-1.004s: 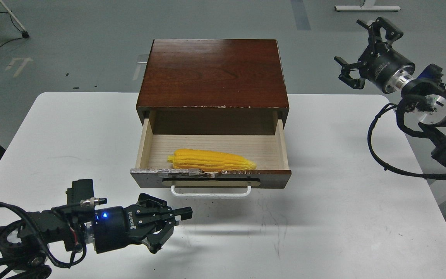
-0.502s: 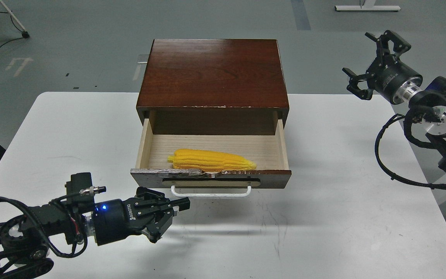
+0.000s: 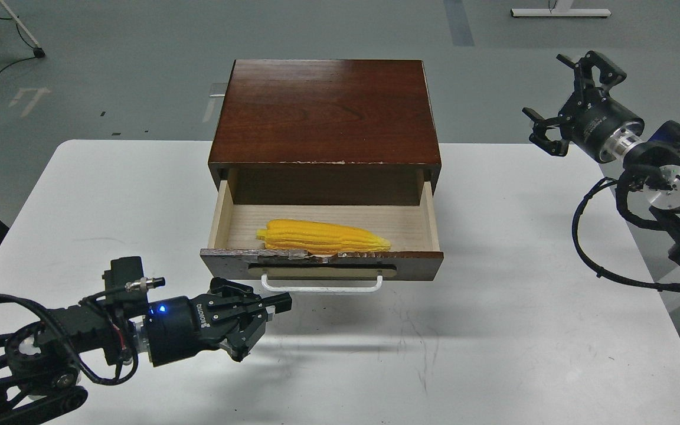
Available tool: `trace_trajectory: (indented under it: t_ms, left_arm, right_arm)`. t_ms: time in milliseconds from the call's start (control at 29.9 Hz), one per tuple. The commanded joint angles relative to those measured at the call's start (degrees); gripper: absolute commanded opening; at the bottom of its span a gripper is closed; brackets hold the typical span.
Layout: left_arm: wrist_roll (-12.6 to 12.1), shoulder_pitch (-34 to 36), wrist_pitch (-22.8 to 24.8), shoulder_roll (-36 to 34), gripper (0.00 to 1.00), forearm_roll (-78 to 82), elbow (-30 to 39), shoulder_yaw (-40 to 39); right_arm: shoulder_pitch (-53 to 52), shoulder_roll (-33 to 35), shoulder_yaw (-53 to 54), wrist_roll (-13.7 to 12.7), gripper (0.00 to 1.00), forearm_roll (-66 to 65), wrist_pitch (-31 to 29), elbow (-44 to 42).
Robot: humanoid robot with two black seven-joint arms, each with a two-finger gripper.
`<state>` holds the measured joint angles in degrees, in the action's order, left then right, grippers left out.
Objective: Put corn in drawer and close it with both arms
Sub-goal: 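Push the drawer front away from the robot with the left gripper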
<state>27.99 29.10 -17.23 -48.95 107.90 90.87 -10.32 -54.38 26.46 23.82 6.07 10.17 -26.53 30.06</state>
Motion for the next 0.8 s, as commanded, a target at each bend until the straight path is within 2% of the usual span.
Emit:
trace_trajectory:
  t_ms: [0, 569, 770]
  left_arm:
    - [0.0, 0.0, 0.1, 0.2, 0.00, 0.0, -0.3, -0.8]
    - [0.0, 2.5, 0.5, 1.8, 0.00, -1.8, -3.3, -1.5]
    - [0.0, 5.0, 3.7, 5.5, 0.00, -2.0, -6.0, -1.5]
  right_arm:
    - [0.2, 0.0, 0.0, 0.0, 0.99, 0.0, 0.0, 0.0]
    - [0.2, 0.2, 0.0, 0.1, 0.99, -0.1, 0.0, 0.0]
    - [0.2, 0.2, 0.0, 0.1, 0.99, 0.0, 0.0, 0.0]
